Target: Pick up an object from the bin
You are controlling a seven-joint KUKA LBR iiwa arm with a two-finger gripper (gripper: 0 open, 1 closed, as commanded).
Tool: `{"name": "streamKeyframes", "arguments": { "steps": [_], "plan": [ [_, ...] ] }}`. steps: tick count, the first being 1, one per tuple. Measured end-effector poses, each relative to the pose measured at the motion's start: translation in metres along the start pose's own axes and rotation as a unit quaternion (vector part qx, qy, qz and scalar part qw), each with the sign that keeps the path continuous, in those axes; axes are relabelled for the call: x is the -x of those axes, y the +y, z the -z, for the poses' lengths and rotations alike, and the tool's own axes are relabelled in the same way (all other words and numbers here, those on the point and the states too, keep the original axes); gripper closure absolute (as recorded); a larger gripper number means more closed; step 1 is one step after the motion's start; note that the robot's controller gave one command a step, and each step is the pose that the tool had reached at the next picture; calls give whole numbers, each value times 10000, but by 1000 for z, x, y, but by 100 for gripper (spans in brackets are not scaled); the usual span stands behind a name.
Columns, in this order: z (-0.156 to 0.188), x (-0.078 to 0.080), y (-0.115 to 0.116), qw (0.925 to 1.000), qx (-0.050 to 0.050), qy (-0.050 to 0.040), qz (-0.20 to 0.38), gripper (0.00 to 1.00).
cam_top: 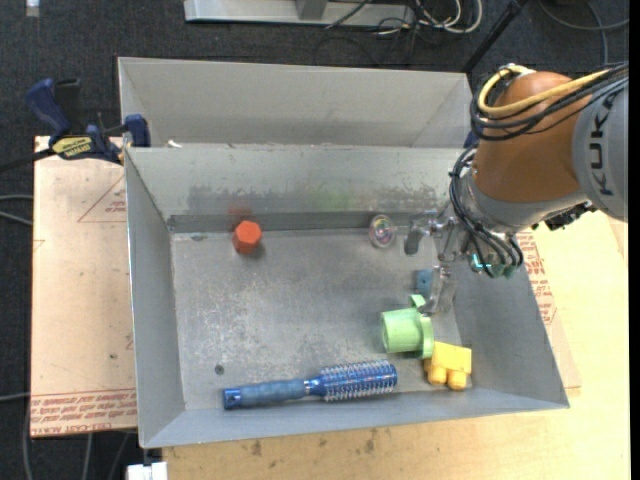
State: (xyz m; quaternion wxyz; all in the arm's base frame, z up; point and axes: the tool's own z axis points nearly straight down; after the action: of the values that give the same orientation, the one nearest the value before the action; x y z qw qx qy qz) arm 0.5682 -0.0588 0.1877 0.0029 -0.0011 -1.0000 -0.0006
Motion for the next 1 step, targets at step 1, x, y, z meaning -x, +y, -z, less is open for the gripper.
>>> {"name": "streamKeyframes", "arguments": {
  "steps": [1],
  "plan": [
    [-121, 20, -49, 9907, -1, -20, 1364, 0]
  ]
}}
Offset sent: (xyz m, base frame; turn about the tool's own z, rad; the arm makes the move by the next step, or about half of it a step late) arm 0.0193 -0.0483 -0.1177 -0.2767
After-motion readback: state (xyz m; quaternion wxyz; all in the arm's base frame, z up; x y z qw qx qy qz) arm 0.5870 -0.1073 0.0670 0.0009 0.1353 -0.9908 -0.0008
